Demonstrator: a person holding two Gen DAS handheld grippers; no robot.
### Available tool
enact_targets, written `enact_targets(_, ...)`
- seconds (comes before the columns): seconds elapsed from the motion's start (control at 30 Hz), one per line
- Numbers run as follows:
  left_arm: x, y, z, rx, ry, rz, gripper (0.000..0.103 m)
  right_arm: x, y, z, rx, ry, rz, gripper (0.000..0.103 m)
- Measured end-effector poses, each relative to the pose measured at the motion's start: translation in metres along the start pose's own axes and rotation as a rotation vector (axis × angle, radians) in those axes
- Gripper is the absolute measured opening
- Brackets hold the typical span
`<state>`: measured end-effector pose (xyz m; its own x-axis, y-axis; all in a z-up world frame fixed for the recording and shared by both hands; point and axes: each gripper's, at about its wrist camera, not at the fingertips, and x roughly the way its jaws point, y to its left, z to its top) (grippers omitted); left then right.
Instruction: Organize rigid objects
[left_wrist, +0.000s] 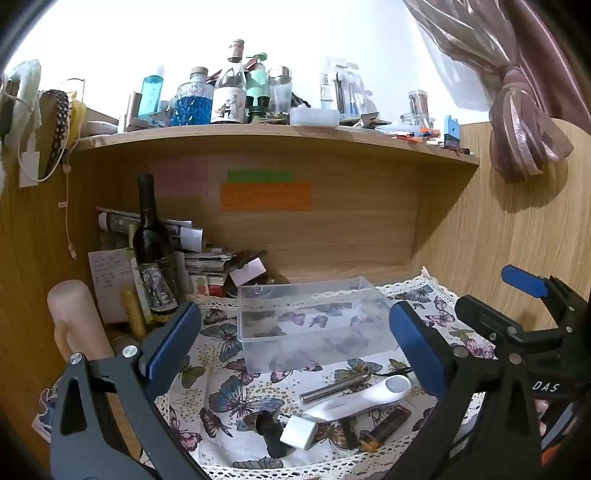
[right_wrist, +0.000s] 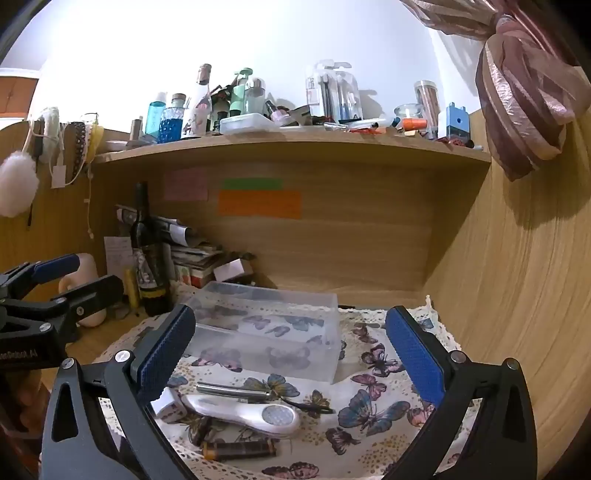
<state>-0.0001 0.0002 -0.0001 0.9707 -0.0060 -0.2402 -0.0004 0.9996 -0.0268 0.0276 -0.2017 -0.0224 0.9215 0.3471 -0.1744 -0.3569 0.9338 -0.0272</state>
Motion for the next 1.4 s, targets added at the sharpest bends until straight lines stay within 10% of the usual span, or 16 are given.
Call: enact_targets(1.4,-0.002,-0.003,0.007,-0.007,-0.01,0.001,0.103,0.006,0.002,-0.002,0.012,0.02,0.012,0.103)
